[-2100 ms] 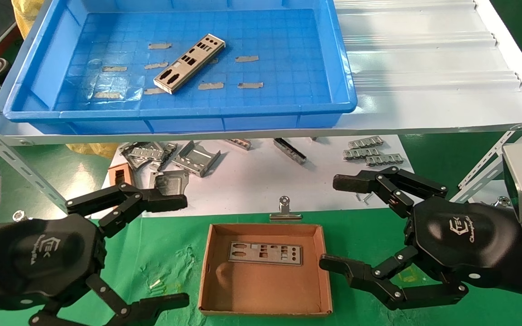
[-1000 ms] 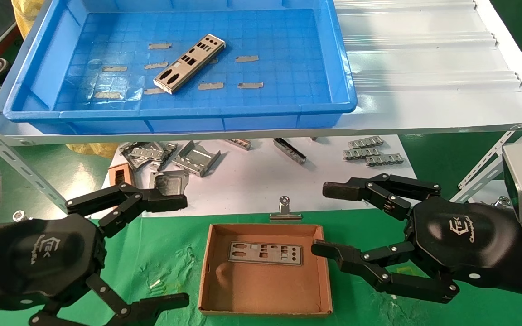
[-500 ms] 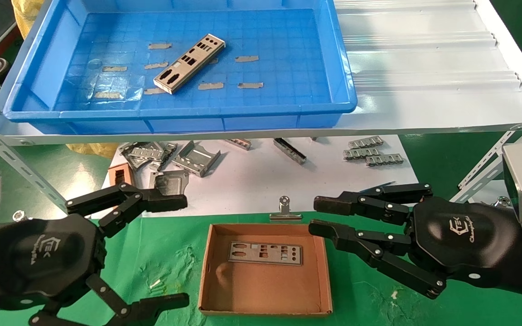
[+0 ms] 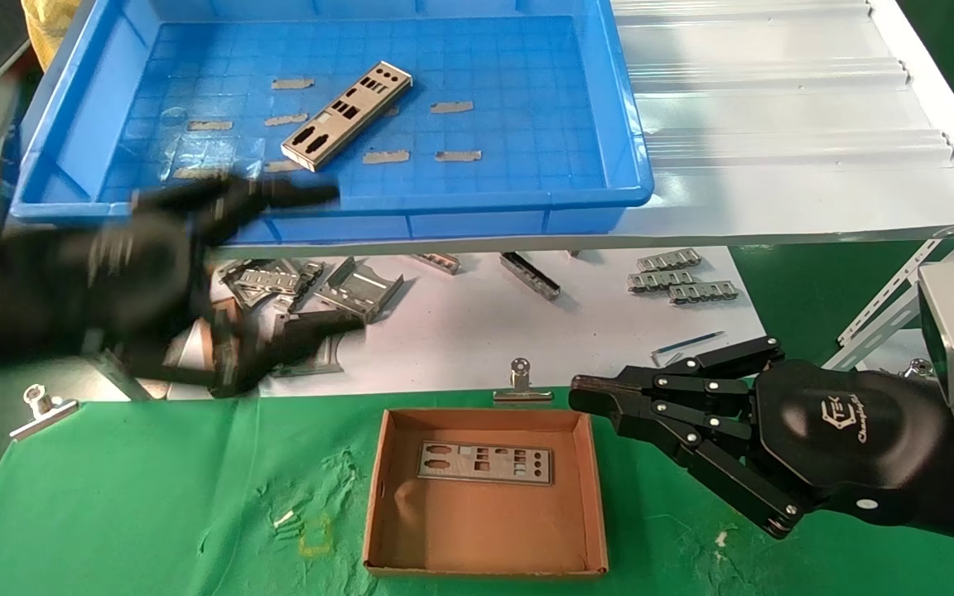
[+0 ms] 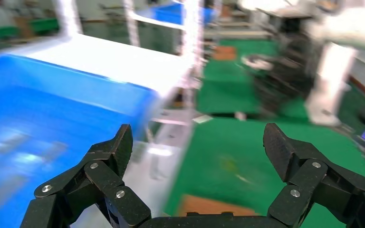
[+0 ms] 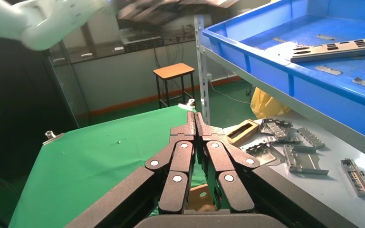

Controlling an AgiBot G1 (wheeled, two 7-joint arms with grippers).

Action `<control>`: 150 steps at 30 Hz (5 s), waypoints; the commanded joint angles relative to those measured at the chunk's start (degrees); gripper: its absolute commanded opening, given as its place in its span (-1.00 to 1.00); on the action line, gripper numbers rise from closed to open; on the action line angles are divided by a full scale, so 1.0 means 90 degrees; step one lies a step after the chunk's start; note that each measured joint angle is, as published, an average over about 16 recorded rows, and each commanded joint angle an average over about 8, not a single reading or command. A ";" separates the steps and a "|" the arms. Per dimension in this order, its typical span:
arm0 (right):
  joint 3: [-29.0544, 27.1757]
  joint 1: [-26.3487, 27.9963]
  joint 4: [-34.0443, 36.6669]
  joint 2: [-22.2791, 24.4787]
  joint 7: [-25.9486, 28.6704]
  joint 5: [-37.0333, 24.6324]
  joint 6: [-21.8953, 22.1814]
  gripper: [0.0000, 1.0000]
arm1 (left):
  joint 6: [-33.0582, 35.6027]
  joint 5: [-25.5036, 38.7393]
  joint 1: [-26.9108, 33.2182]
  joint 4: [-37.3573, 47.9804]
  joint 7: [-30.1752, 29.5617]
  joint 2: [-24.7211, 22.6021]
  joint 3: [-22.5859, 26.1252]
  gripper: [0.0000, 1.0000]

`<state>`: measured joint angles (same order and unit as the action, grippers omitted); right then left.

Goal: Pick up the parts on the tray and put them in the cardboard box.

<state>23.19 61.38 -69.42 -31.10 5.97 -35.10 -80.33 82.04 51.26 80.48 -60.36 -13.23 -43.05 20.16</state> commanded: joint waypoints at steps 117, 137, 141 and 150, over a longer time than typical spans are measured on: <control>0.0000 0.0000 0.0000 0.0000 0.0000 0.0000 0.0000 1.00 | -0.3055 0.2676 0.3690 0.6704 0.1727 -0.3320 0.1231 1.00; 0.0000 0.0000 0.0000 0.0000 0.0000 0.0000 0.0000 1.00 | -0.3013 0.2668 0.3680 0.6707 0.1736 -0.3326 0.1224 -1.00; 0.0000 0.0000 0.0000 0.0000 0.0000 0.0000 0.0000 1.00 | -0.2984 0.2669 0.3677 0.6705 0.1733 -0.3324 0.1225 -1.00; 0.0000 0.0000 0.0000 0.0000 0.0000 0.0000 0.0000 1.00 | -0.2938 0.2672 0.3681 0.6702 0.1727 -0.3318 0.1227 -1.00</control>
<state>23.19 61.38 -69.42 -31.10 5.97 -35.09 -80.33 55.52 75.25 113.62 -0.07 2.38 -72.89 31.17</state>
